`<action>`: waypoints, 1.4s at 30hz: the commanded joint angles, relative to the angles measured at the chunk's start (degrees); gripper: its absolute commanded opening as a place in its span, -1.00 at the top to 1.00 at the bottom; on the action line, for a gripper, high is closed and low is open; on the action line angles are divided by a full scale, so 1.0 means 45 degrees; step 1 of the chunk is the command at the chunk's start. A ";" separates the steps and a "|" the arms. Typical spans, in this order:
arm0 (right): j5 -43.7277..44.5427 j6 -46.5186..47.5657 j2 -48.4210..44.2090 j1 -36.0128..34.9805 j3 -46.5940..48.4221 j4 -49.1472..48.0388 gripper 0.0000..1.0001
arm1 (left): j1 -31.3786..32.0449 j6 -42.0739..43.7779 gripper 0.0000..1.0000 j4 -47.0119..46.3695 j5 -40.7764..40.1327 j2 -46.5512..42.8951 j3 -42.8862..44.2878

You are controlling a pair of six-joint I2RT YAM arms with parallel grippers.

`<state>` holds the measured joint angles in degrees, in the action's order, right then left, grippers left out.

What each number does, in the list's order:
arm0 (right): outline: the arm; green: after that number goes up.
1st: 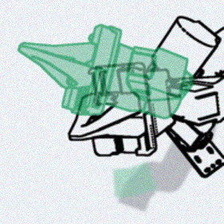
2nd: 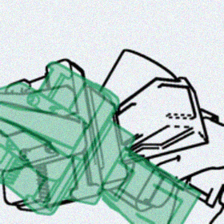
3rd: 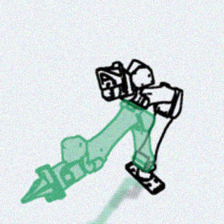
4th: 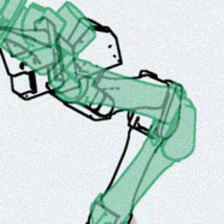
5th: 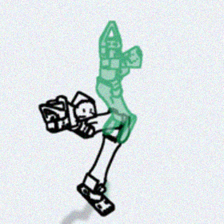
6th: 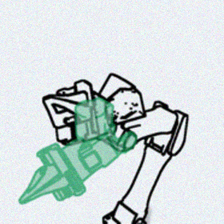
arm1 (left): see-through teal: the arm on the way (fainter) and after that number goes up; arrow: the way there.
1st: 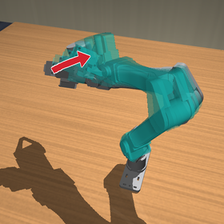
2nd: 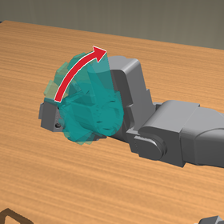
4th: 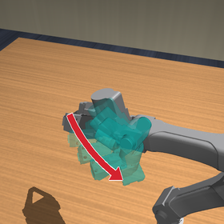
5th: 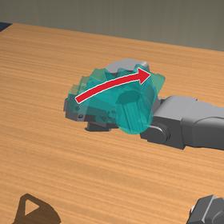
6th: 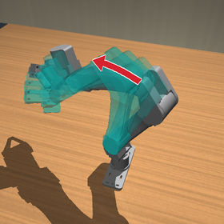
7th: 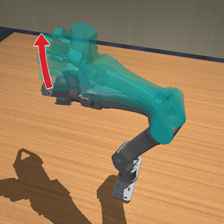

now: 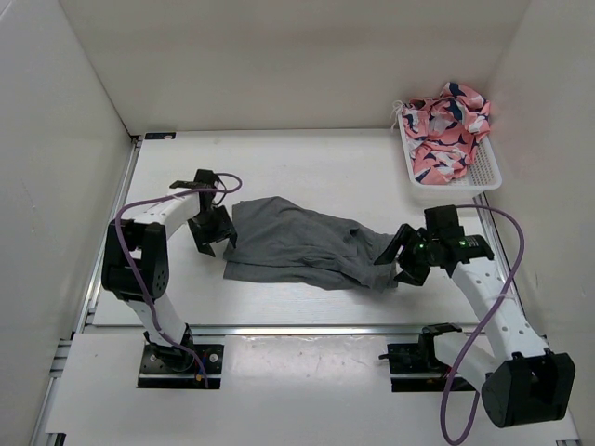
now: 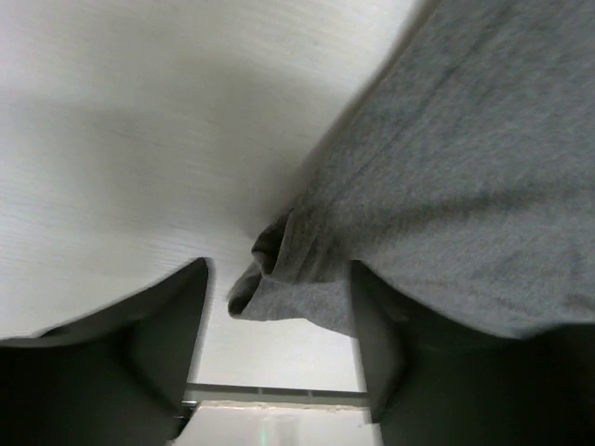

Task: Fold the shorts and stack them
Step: Fold the shorts

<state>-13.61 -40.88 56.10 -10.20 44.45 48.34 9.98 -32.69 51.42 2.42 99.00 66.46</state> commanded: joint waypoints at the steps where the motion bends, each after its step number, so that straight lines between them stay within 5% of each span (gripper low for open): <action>1: -0.1115 -0.1790 -0.0648 -0.0039 -0.0266 0.0294 -0.46 | 0.0087 0.0076 -0.32 -0.0449 0.0245 -0.0028 -0.0393; 3: -0.2071 -0.2825 -0.0845 0.0077 -0.0773 -0.0054 -0.46 | 0.0205 0.0076 0.05 -0.0586 0.0361 -0.0028 -0.0588; 4: -0.2480 -0.3216 -0.0999 0.0078 -0.1046 -0.0271 -0.49 | 0.0205 0.0076 0.54 -0.0586 0.0362 -0.0028 -0.0588; 6: -0.3552 -0.4368 -0.1138 0.0196 -0.1983 -0.0953 -0.49 | 0.0205 0.0076 0.79 -0.0586 0.0362 -0.0028 -0.0588; 19: -0.3793 -0.5817 -0.0924 0.1757 -0.3588 -0.3183 -0.38 | 0.0205 0.0076 0.79 -0.0586 -0.0164 -0.0807 -0.0588; 25: -0.3754 -0.5700 -0.0474 0.1875 -0.3822 -0.3574 0.04 | 0.0068 0.0076 0.79 -0.0333 -0.0166 -0.1491 -0.0472; 27: -0.3638 -0.5584 -0.0474 0.1875 -0.3958 -0.3574 0.47 | 0.0068 0.0212 0.79 -0.0196 0.0008 -0.1492 -0.0471; 28: -0.3637 -0.5583 -0.0474 0.1875 -0.3959 -0.3574 0.62 | 0.0068 0.0213 0.63 -0.0196 0.0165 -0.1492 -0.0471; 31: -0.3519 -0.5467 -0.0591 0.1875 -0.4076 -0.3438 0.96 | 0.0068 0.0330 -0.74 -0.0196 0.0575 -0.1376 -0.0645; 33: -0.3403 -0.5466 -0.0591 0.1875 -0.4076 -0.3437 1.00 | 0.0068 0.0330 -1.00 -0.0196 0.0461 -0.1201 -0.0823; 38: -0.3402 -0.5232 -0.0591 0.1875 -0.4076 -0.3437 1.00 | 0.0068 0.0330 -0.80 -0.0643 0.0459 -0.0576 -0.1116; 41: -0.3402 -0.5231 -0.0591 0.1875 -0.4076 -0.3437 1.00 | 0.0068 0.0330 -0.38 -0.0762 0.0459 -0.0302 -0.1116; 42: -0.3402 -0.5231 -0.0591 0.1875 -0.4076 -0.3437 1.00 | 0.0068 0.0330 -0.03 -0.0762 0.0459 -0.0146 -0.0961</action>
<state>-28.64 -65.39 53.91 -1.93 26.35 33.21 10.57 -31.79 49.67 3.84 97.71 61.58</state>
